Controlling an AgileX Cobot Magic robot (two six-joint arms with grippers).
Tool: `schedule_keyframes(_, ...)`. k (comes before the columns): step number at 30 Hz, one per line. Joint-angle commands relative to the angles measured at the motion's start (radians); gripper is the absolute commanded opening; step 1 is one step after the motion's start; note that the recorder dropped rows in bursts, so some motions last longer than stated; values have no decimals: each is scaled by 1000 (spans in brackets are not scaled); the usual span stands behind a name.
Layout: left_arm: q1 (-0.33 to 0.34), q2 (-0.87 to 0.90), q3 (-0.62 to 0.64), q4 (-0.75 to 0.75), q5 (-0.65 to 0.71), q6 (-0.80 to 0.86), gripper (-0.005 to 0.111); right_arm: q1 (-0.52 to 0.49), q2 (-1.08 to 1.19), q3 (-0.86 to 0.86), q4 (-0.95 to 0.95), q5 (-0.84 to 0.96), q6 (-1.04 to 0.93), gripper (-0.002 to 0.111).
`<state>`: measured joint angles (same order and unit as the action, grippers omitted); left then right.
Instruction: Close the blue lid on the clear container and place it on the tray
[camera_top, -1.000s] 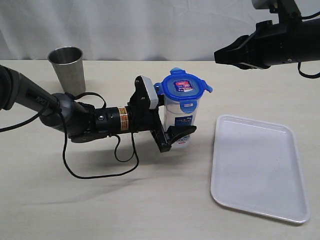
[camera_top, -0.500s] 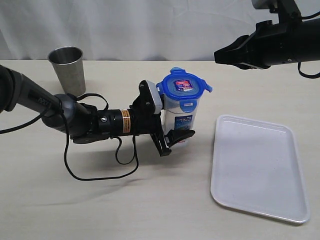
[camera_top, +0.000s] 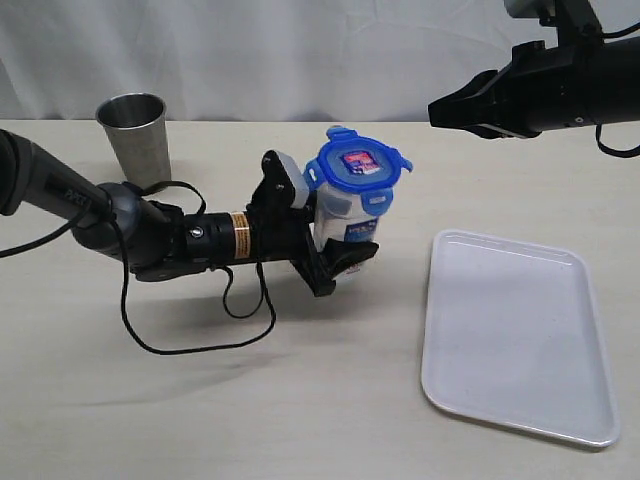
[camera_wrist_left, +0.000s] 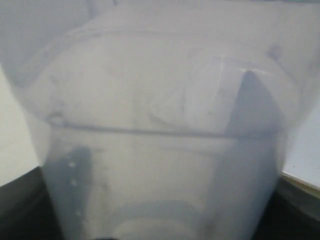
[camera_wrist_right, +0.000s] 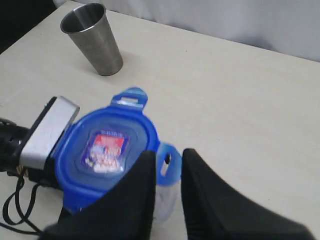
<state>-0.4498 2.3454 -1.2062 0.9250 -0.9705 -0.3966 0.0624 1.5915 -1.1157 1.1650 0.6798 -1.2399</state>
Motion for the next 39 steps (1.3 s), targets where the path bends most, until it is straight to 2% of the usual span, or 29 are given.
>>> schedule_keyframes(1,71,-65,-6,99,-33,-99,0,-6,-3,4,-7,21,24,19)
schedule_keyframes(3,102,-87,-6,211,-63,-121,0,-6,-3,4,-7,28,24,19)
schedule_keyframes(7,180,-103,-6,347,-251,-157,0,-4,-3,4,6,30,24,19)
schedule_keyframes(9,217,-111,-6,367,-251,-182,0,-4,-3,4,16,45,24,20)
schedule_keyframes(11,245,-117,-5,434,-251,-250,0,-4,-3,4,33,73,22,20)
schedule_keyframes(14,280,-117,4,529,-251,-261,0,-1,-3,2,41,109,22,20)
schedule_keyframes(19,310,-117,61,520,-251,-177,0,6,-3,2,97,180,-14,20)
schedule_keyframes(22,310,-117,86,467,-251,-118,0,62,-1,6,92,159,-14,20)
schedule_keyframes(28,310,-117,118,415,-251,-39,0,253,1,6,65,-135,30,20)
schedule_keyframes(30,310,-117,125,405,-251,-29,0,294,9,-15,21,-153,80,24)
schedule_keyframes(35,314,-110,136,379,-251,4,0,313,78,-160,-188,-61,394,47)
schedule_keyframes(39,324,-98,136,358,-251,7,0,313,128,-288,-399,58,663,47)
